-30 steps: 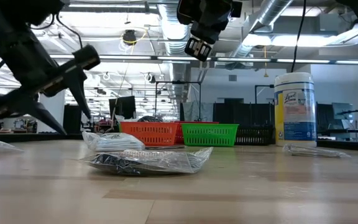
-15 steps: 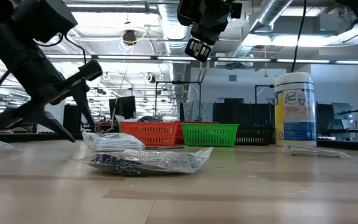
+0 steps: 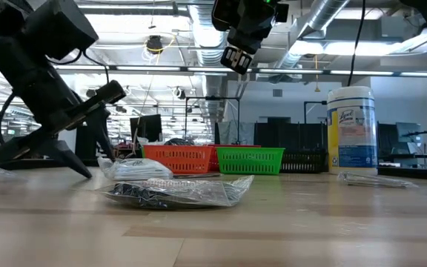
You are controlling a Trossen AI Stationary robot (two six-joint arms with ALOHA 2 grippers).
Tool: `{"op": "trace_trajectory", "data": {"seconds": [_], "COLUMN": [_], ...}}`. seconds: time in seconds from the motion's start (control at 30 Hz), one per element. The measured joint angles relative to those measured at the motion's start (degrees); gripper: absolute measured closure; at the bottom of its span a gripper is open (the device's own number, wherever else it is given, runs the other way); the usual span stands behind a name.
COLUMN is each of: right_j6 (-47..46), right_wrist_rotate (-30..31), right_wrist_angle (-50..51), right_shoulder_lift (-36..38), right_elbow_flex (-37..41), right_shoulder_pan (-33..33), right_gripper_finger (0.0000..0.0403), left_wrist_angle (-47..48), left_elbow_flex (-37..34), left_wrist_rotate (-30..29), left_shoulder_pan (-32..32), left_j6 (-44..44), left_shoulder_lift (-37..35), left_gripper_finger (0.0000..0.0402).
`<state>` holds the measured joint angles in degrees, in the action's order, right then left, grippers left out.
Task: Pick & Place Travel size toiletries
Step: Put the vanity pack into the green bin
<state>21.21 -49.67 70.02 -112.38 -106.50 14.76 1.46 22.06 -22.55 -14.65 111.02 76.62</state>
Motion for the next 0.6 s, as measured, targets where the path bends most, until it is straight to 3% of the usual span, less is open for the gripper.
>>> {"op": "trace_trajectory", "data": {"seconds": [0.47, 0.6], "right_j6": [0.0, 0.0], "right_wrist_rotate": [0.0, 0.0], "right_wrist_angle": [0.0, -0.2], "right_shoulder_lift": [0.0, 0.0], "right_elbow_flex": [0.0, 0.0], "right_shoulder_pan": [0.0, 0.0], "right_gripper_finger": [0.0349, 0.0349], "left_wrist_angle": [-4.7, -4.4], "left_elbow_flex": [0.1, 0.1], "left_wrist_rotate": [-0.5, -0.3], "left_shoulder_pan": [0.0, 0.0], "left_j6": [0.2, 0.2], "left_shoulder_lift": [3.6, 3.7], "left_gripper_finger": [0.0221, 0.0245]}}
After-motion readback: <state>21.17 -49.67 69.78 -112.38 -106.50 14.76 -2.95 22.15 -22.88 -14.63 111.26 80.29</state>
